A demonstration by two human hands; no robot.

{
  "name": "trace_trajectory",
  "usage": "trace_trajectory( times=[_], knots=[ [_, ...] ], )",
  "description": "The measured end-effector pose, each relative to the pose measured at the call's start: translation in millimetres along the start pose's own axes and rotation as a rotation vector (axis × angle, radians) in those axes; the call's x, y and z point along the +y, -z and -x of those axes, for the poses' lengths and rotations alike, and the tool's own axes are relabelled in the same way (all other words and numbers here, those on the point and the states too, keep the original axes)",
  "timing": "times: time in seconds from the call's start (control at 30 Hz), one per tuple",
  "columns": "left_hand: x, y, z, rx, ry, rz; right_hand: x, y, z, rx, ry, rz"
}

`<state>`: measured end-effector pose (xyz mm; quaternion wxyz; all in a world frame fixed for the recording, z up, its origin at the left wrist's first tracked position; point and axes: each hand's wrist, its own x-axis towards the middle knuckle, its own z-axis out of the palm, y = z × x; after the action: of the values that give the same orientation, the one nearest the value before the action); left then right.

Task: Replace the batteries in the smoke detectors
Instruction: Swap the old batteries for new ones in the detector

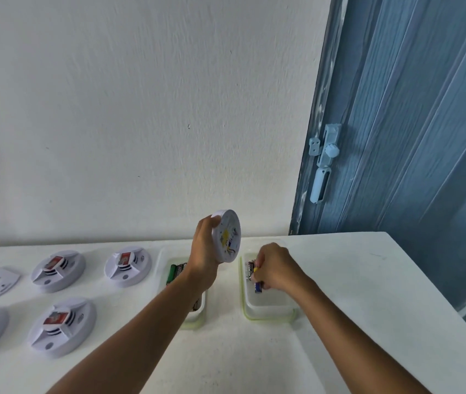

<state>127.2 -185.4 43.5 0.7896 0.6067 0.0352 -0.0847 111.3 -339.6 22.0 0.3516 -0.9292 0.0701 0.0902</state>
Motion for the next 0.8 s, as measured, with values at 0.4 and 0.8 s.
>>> trace_trajectory(
  times=[0.4,0.8],
  knots=[
    [-0.9,1.3,12.0,0.029,0.09,0.05,5.1,-7.8,0.5,0.12,0.072,-0.186],
    [2.3,-3.2,16.2,-0.111,0.172,0.15,-16.7,-3.1,25.0,0.329,0.675,-0.141]
  ],
)
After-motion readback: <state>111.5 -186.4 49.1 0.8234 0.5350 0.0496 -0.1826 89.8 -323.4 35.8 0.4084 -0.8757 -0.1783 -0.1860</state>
